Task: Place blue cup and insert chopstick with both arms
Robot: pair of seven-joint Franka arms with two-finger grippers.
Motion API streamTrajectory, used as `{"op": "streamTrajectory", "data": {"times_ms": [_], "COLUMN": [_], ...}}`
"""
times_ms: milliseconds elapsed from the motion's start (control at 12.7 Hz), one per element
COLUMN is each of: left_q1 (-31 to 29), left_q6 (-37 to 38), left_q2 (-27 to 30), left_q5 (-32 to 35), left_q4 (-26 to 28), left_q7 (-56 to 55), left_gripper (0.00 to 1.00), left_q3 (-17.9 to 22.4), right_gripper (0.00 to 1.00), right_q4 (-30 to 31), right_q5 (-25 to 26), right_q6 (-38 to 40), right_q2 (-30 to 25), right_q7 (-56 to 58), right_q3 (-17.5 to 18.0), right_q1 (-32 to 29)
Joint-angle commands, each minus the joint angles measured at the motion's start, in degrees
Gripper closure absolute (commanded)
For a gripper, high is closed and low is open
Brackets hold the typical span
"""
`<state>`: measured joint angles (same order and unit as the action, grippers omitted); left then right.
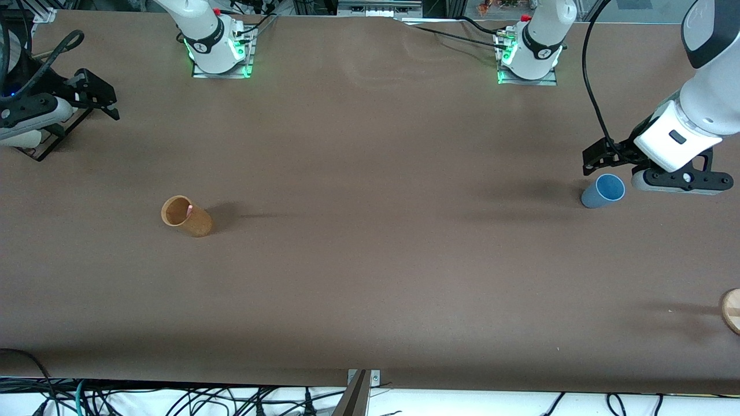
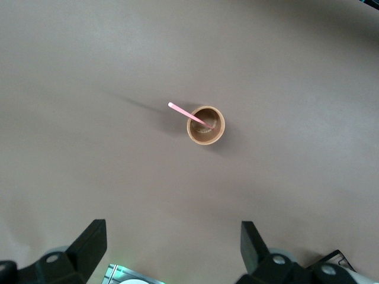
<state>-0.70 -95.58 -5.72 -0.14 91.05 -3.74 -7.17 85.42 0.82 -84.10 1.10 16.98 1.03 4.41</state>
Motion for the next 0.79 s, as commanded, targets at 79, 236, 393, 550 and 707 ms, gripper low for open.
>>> {"op": "streamTrajectory", "data": {"times_ms": [79,236,393,550,707], "left_q1": [-0.09,0.08,-0.09,-0.09,0.00], "left_q6": [0.57,0.48,0.48,0.48,0.48], "left_q2": [-0.79,-0.96,-1.58,-1.49,-1.49], "left_q5": [-0.74,-0.91,-0.91,-0.83,-0.74], "left_q4": [-1.84,-2.02,-2.20,-2.20,-2.20], "left_q7": [1.10,1.10,1.10,1.10,1.10], "left_gripper": [0.00,0.00,0.00,0.00,0.00], "left_q3": [0.05,0.05,0.05,0.05,0.05], "right_gripper": [0.00,0.00,0.00,0.00,0.00], "right_q4": [-0.60,-0.69,-0.69,-0.86,-0.87], "right_q5": [0.06,0.06,-0.02,0.06,-0.02], "right_q6": [-0.18,0.08,-0.10,-0.19,-0.36], "right_q2": [-0.13,-0.31,-0.22,-0.31,-0.22], "right_q7": [-0.63,-2.21,-2.13,-2.13,-2.13], "right_q3": [-0.07,0.11,-1.11,-1.39,-1.39], "right_q1": [-0.10,-0.10,-0.45,-0.37,-0.37]}}
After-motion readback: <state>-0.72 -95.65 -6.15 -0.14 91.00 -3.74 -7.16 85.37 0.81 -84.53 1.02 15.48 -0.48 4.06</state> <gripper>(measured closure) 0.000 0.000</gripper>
